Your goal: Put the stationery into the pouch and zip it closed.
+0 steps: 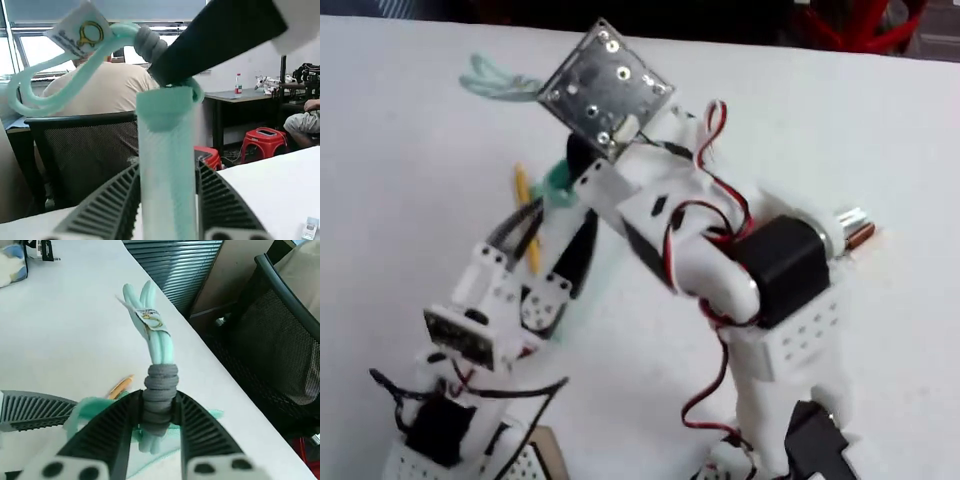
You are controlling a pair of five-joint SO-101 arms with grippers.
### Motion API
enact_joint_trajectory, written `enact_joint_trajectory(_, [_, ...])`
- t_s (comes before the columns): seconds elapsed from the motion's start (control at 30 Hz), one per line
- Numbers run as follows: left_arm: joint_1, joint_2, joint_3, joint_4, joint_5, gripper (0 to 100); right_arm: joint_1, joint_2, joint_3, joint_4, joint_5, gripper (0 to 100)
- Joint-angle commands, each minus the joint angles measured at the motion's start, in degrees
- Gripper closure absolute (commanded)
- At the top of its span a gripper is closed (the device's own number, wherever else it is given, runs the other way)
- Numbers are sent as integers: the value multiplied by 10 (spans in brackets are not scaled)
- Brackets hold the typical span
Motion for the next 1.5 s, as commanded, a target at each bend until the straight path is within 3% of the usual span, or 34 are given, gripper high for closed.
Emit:
enact_joint_trajectory(0.0, [-1,139,-71,-38,-4,820,5,-10,28,-27,-5,980])
enact_joint_trajectory(0.1, [-23,292,-194,8,-3,823,20,-15,52,-36,-5,980])
enact_joint_trajectory(0.33, [-59,524,-409,292,49,823,88,-4,83,-50,-40,980])
enact_joint_trajectory(0.47, [-51,571,-404,305,105,823,102,4,132,-68,-92,980])
enact_joint_trajectory(0.6, [-36,571,-364,304,83,820,97,-3,178,-79,-102,980])
enact_joint_trajectory(0.73, [-27,523,-318,324,25,819,89,-11,196,-79,-102,980])
enact_joint_trajectory(0.93, [-24,372,-220,338,26,759,71,-49,194,-79,-102,980])
enact_joint_trajectory(1.07, [-29,247,-130,287,77,762,53,-77,198,-79,-102,980])
enact_joint_trajectory(1.37, [-23,-66,56,236,69,878,45,-76,198,-93,-102,980])
enact_joint_trajectory(1.47, [-13,-63,65,228,38,910,45,-73,199,-98,-102,980])
